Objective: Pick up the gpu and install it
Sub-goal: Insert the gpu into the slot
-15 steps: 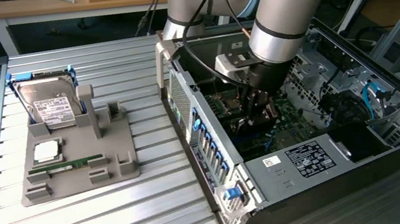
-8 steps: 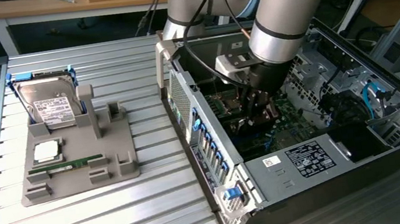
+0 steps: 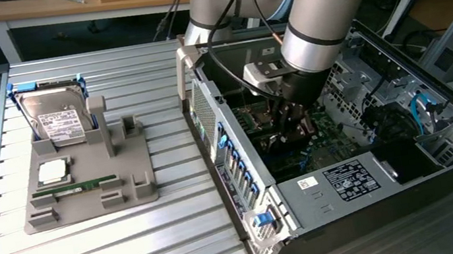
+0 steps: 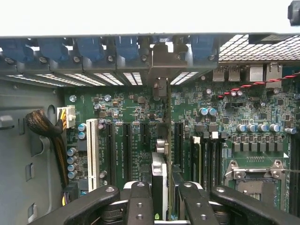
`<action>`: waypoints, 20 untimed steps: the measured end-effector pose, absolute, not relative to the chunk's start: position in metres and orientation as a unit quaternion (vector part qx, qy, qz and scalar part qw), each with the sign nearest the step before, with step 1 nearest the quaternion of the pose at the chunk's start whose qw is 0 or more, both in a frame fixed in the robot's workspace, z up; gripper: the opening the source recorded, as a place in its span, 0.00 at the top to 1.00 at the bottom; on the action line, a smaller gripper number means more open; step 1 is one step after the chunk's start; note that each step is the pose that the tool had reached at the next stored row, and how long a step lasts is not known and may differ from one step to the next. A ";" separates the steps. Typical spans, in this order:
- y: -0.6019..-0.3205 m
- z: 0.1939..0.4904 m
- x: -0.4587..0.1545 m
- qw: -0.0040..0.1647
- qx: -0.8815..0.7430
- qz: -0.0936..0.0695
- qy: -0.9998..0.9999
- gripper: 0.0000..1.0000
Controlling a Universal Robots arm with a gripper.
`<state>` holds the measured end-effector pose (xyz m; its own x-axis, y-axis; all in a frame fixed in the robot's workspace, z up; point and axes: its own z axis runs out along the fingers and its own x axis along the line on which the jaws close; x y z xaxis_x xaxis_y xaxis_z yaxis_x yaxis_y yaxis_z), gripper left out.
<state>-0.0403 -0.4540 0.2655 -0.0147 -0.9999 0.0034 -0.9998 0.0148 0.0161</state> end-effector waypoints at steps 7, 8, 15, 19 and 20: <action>-0.454 0.263 -0.040 0.008 0.702 -0.004 -0.712 0.73; -0.454 0.263 -0.040 0.008 0.702 -0.003 -0.712 0.73; -0.454 0.261 -0.040 0.008 0.702 -0.003 -0.712 0.73; -0.454 0.261 -0.040 0.011 0.702 0.000 -0.712 0.73; -0.454 0.261 -0.040 0.012 0.702 0.001 -0.712 0.73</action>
